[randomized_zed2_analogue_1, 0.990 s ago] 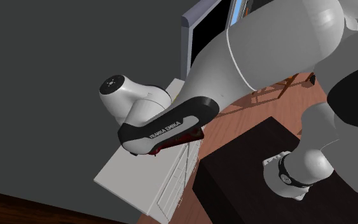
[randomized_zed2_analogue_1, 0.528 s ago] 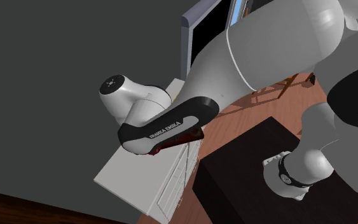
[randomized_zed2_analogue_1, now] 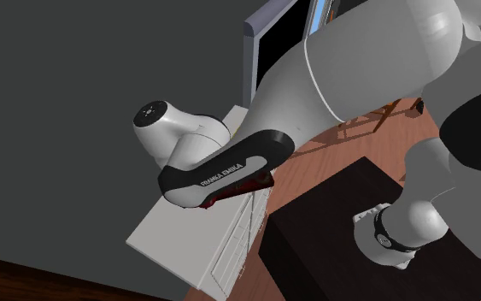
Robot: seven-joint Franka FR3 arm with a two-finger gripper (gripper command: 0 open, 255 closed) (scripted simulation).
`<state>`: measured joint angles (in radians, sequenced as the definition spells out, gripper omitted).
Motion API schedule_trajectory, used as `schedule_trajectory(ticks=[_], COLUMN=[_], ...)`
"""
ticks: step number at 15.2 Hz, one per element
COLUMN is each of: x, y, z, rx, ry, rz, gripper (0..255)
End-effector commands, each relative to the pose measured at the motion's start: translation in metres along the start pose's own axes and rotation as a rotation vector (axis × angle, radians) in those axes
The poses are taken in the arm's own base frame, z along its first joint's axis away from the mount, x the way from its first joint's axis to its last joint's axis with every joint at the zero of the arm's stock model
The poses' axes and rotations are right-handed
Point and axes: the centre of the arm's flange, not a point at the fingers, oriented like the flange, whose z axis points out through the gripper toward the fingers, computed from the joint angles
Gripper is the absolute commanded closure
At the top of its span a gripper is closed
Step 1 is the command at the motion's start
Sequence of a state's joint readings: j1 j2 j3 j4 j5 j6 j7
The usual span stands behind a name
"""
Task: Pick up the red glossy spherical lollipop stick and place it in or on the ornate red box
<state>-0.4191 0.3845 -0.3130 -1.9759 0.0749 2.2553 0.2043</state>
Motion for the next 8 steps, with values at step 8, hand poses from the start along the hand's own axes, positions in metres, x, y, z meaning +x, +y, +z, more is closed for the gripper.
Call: schedule_trajectory(ticks=[8], x=[-0.003], y=[0.004], z=[-0.041], rx=[-0.001], ry=[-0.002], rz=[0.001], gripper=[255])
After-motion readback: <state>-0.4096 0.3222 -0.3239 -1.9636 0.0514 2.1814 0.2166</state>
